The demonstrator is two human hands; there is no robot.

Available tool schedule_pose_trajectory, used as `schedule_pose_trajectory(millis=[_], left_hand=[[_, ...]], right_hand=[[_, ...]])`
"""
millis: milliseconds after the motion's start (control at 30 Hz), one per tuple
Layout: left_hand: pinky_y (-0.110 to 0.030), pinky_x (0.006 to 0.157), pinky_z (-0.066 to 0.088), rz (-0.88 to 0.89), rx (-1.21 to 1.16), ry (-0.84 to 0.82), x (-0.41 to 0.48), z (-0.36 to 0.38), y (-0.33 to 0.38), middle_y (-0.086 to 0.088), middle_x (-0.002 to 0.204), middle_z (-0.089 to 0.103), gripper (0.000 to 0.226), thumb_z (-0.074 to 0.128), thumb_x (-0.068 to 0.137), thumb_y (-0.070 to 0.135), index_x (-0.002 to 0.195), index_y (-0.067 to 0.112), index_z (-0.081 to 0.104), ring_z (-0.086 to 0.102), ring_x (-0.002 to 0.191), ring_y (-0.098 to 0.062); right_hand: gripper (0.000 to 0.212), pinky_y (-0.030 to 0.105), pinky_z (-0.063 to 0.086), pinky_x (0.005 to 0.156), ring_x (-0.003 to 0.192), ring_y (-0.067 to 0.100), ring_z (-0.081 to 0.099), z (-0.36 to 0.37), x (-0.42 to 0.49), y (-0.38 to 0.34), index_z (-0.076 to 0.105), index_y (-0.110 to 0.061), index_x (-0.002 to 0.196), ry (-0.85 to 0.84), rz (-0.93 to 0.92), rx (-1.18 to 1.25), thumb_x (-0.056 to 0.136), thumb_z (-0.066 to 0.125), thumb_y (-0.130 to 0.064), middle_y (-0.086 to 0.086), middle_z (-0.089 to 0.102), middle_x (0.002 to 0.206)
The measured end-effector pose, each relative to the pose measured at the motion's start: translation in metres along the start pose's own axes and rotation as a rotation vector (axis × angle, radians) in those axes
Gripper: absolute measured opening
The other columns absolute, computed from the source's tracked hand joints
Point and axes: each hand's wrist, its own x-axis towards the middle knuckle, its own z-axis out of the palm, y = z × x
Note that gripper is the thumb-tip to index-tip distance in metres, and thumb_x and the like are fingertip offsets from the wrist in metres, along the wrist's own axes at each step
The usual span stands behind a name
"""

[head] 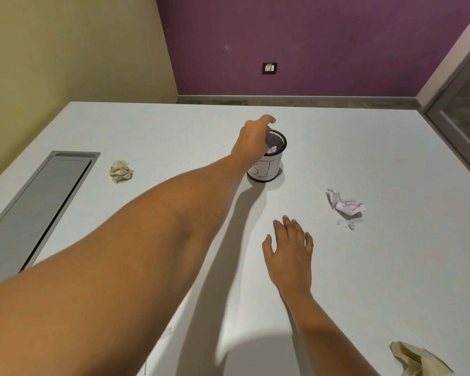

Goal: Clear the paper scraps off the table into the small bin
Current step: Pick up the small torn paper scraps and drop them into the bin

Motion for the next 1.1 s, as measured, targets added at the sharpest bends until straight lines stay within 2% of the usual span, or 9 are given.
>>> schedule_pose_trajectory(millis=[267,433,567,667,767,867,933,1000,1100], left_hand=[[-0.034,0.092,0.05,0.059,-0.025,0.101,-0.026,-0.02,-0.011,-0.011,0.113,0.068,0.03,0.057,0.079,-0.001,0.108,0.005,0.064,0.064,0.101,-0.024],[-0.035,0.086,0.054,-0.04,-0.139,0.219,-0.085,-0.039,-0.046,-0.008,0.102,0.072,0.019,0.058,0.082,0.008,0.099,0.007,0.067,0.068,0.085,-0.021],[-0.033,0.083,0.054,-0.126,-0.023,0.117,-0.155,-0.044,-0.089,-0.008,0.098,0.073,0.017,0.058,0.084,0.013,0.098,0.01,0.068,0.069,0.085,-0.023],[-0.028,0.079,0.047,-0.201,0.106,0.022,-0.206,-0.046,-0.119,-0.009,0.101,0.072,0.019,0.061,0.085,0.023,0.101,0.014,0.067,0.067,0.092,-0.023],[-0.026,0.078,0.04,-0.289,0.183,0.044,-0.247,-0.052,-0.141,-0.009,0.108,0.07,0.021,0.057,0.088,0.027,0.104,0.015,0.067,0.064,0.1,-0.025],[-0.03,0.082,0.044,-0.335,0.221,0.094,-0.278,-0.063,-0.155,-0.007,0.111,0.069,0.022,0.055,0.09,0.027,0.105,0.015,0.067,0.063,0.103,-0.025],[-0.031,0.084,0.045,-0.358,0.228,0.103,-0.294,-0.072,-0.162,-0.006,0.113,0.069,0.023,0.055,0.09,0.027,0.107,0.016,0.066,0.063,0.105,-0.024],[-0.032,0.088,0.045,-0.386,0.22,0.108,-0.307,-0.078,-0.166,-0.007,0.116,0.067,0.024,0.055,0.091,0.026,0.109,0.016,0.065,0.062,0.107,-0.024],[-0.035,0.095,0.042,-0.388,0.261,0.12,-0.323,-0.086,-0.169,-0.006,0.12,0.065,0.025,0.051,0.092,0.025,0.112,0.014,0.064,0.059,0.112,-0.024]], right_hand=[[0.041,0.044,0.022,0.113,0.138,0.021,0.033,0.0,-0.001,0.0,0.046,-0.015,0.132,0.04,-0.031,0.013,0.095,0.04,-0.029,0.006,0.042,0.145],[0.043,0.045,0.018,0.114,0.141,0.022,0.025,-0.002,-0.002,-0.004,0.036,-0.014,0.139,-0.036,-0.03,-0.029,0.098,0.032,-0.026,0.009,0.031,0.151],[0.045,0.043,0.021,0.114,0.141,0.027,0.023,-0.008,-0.01,-0.014,0.025,-0.013,0.144,-0.106,-0.032,-0.126,0.1,0.026,-0.019,0.015,0.024,0.152],[0.044,0.045,0.036,0.105,0.128,0.037,0.041,-0.016,-0.031,-0.019,0.039,-0.008,0.138,-0.092,-0.073,-0.09,0.094,0.042,-0.008,0.025,0.039,0.142],[0.043,0.045,0.046,0.095,0.115,0.039,0.052,-0.018,-0.06,-0.021,0.051,-0.007,0.13,-0.095,-0.12,-0.096,0.087,0.054,-0.004,0.025,0.051,0.132],[0.04,0.042,0.055,0.076,0.094,0.038,0.063,-0.022,-0.086,-0.03,0.064,-0.006,0.114,-0.071,-0.156,-0.126,0.074,0.07,-0.004,0.024,0.064,0.115],[0.036,0.041,0.051,0.083,0.103,0.036,0.058,-0.024,-0.099,-0.04,0.058,-0.009,0.121,-0.079,-0.188,-0.081,0.085,0.06,-0.014,0.02,0.058,0.125],[0.038,0.037,0.041,0.095,0.116,0.03,0.045,-0.022,-0.108,-0.052,0.045,-0.015,0.131,-0.189,-0.243,-0.059,0.095,0.04,-0.026,0.011,0.044,0.139],[0.038,0.031,0.036,0.097,0.121,0.023,0.037,-0.022,-0.122,-0.072,0.041,-0.019,0.131,-0.281,-0.332,0.059,0.097,0.034,-0.032,0.001,0.04,0.139]])
